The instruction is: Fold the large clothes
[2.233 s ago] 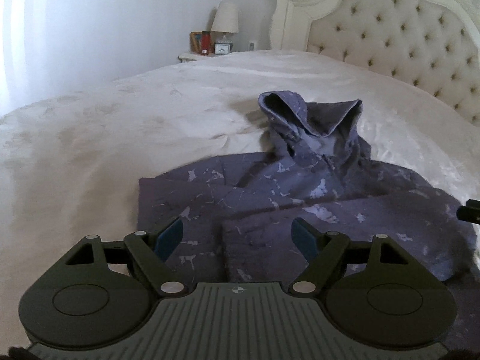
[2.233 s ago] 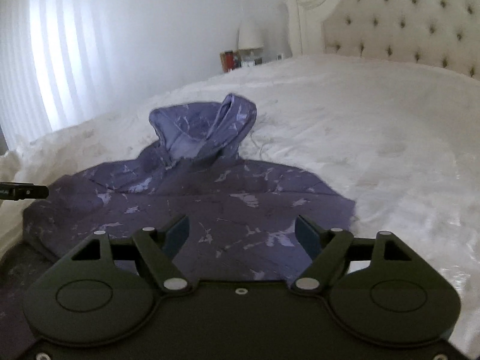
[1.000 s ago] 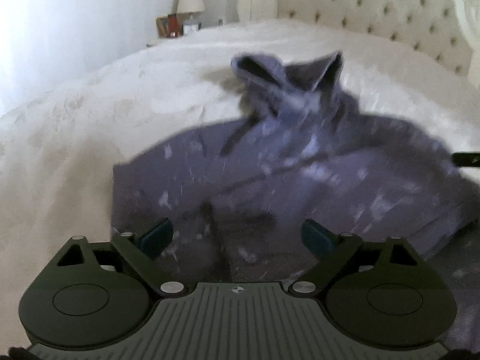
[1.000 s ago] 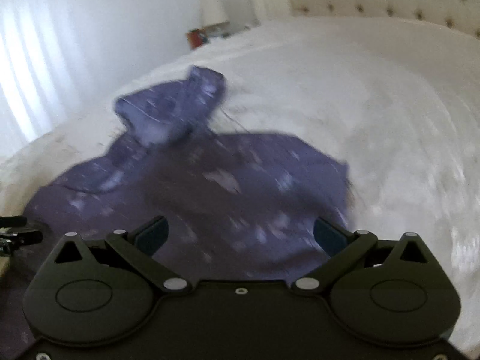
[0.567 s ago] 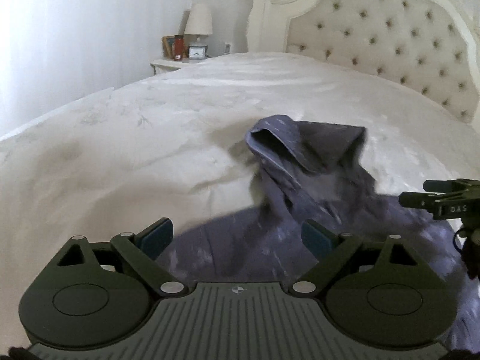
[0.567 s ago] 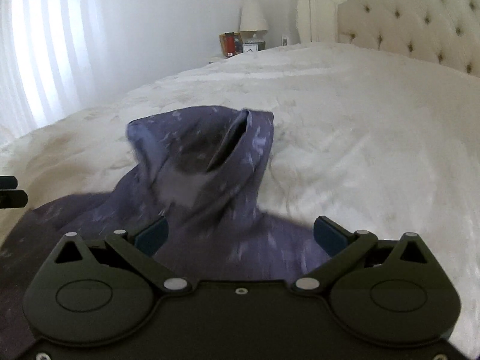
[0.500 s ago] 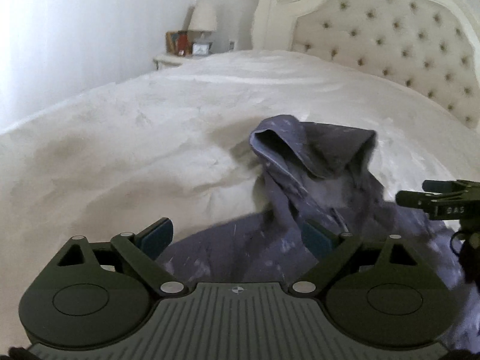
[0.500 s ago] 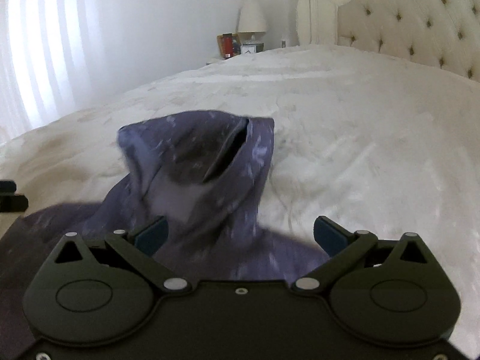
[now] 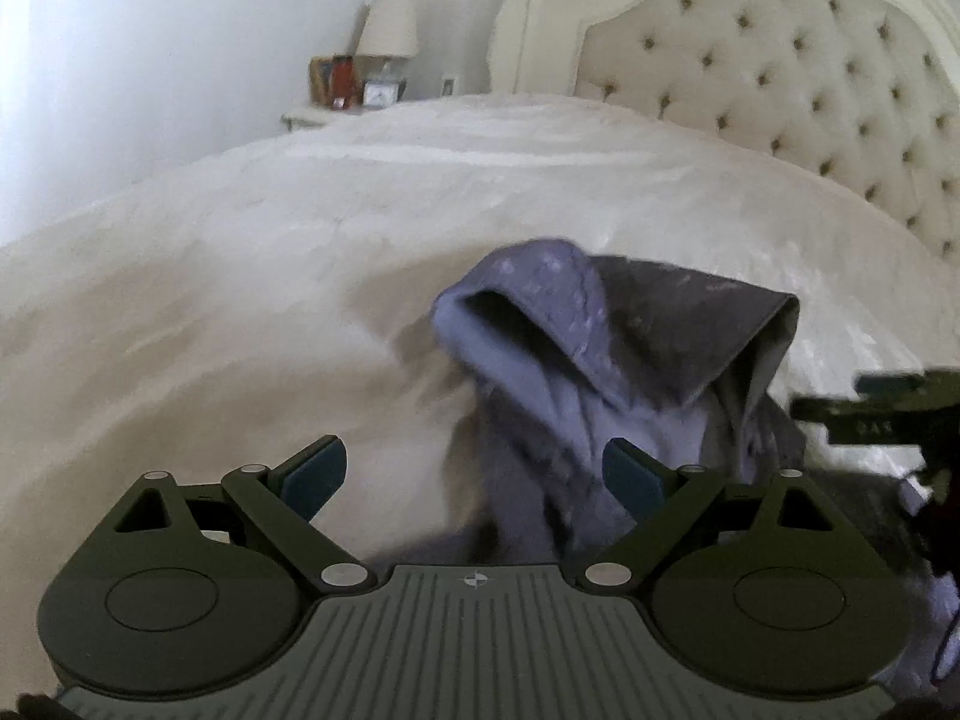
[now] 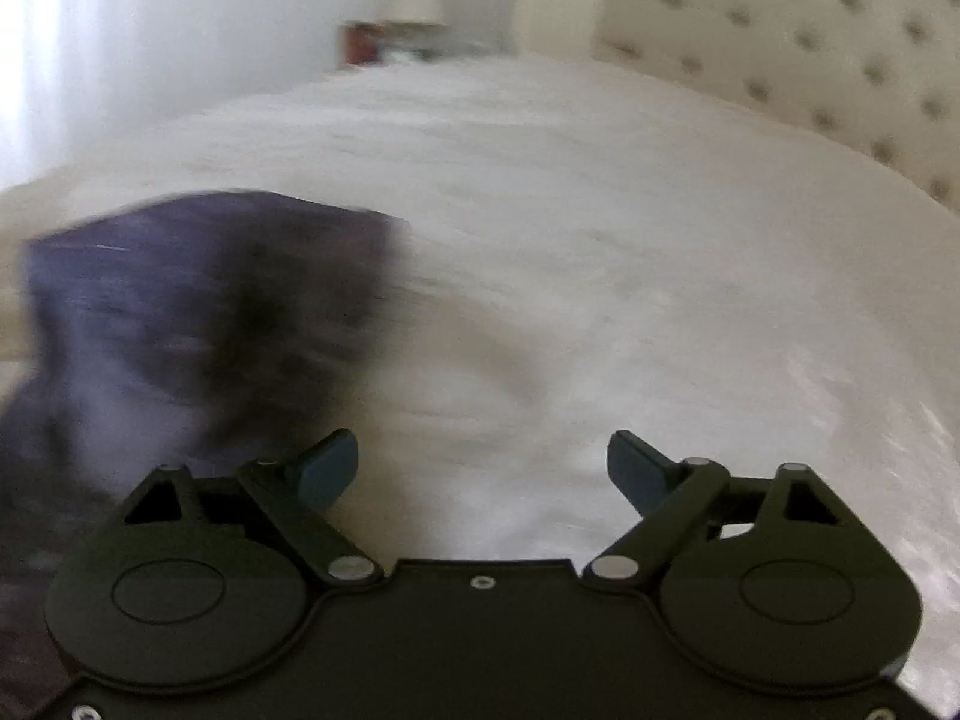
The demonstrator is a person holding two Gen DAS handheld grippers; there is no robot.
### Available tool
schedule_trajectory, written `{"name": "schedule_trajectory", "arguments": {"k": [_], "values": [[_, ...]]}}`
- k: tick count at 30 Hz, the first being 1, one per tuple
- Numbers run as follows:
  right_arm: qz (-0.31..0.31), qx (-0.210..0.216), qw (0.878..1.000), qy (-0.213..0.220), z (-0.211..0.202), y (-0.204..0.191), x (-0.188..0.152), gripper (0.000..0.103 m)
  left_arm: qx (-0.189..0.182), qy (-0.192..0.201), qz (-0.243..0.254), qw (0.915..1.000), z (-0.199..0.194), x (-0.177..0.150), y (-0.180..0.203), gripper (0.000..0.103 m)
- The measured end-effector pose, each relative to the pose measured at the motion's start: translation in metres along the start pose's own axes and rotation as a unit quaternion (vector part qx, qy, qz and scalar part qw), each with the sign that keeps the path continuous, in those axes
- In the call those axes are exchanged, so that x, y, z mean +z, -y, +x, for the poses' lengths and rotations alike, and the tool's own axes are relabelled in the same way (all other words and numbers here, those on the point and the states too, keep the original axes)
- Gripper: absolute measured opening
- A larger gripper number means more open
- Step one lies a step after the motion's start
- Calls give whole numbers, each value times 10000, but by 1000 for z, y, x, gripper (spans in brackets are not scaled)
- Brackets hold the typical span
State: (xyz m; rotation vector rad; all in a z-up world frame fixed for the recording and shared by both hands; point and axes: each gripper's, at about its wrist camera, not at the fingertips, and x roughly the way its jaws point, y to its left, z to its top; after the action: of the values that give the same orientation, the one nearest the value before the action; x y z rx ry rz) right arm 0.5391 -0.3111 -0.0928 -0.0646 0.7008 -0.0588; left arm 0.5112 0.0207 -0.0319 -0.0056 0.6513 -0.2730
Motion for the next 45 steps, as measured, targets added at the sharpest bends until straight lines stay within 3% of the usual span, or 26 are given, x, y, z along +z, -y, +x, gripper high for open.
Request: {"name": "schedule_trajectory", "arguments": {"k": [3, 6, 9, 11, 15, 18, 21, 23, 25, 29, 32, 36, 41, 45], "values": [[584, -33, 9980, -250, 12, 36, -15, 90, 46, 25, 61, 10000, 13, 6, 6, 93], [966, 228, 9951, -24, 3, 52, -29, 91, 238, 2, 25, 9997, 29, 4, 6, 93], [850, 602, 9941, 310, -19, 44, -35, 92, 412, -524, 8, 9978, 58, -5, 0, 94], [722, 882, 9919, 554, -34, 31, -36, 97, 321, -730, -343, 9962, 70, -13, -13, 97], [279, 1368, 9860, 907, -55, -6, -34, 100, 269, -541, -468, 9971, 65, -21, -20, 98], [-122, 1329, 9872, 870, -50, -35, -22, 100, 291, -491, -455, 9973, 61, -25, -20, 98], [-77, 1212, 9906, 623, -30, -46, -11, 99, 289, -472, -450, 9975, 60, -25, -20, 98], [-9, 1052, 9930, 535, -22, -41, -8, 99, 270, -471, -457, 9975, 64, -20, -17, 98], [42, 603, 9969, 512, -13, -28, -8, 98, 240, -438, -477, 9976, 62, -20, -18, 97], [746, 210, 9969, -156, 21, 24, -23, 96, 149, -376, -355, 9985, 49, -16, -17, 95], [1092, 588, 9922, -123, 20, 41, -32, 96, 35, -220, -10, 9998, 29, -11, -13, 94], [955, 1212, 9878, 196, -6, 44, -32, 96, -215, 250, 533, 9980, -10, 1, -11, 94], [814, 1549, 9814, 791, -54, 42, -28, 98, -358, 834, 104, 9958, -34, 33, -21, 94], [843, 1729, 9761, 1009, -59, 25, -3, 98, -133, 636, -67, 9979, -6, 51, -11, 94]]}}
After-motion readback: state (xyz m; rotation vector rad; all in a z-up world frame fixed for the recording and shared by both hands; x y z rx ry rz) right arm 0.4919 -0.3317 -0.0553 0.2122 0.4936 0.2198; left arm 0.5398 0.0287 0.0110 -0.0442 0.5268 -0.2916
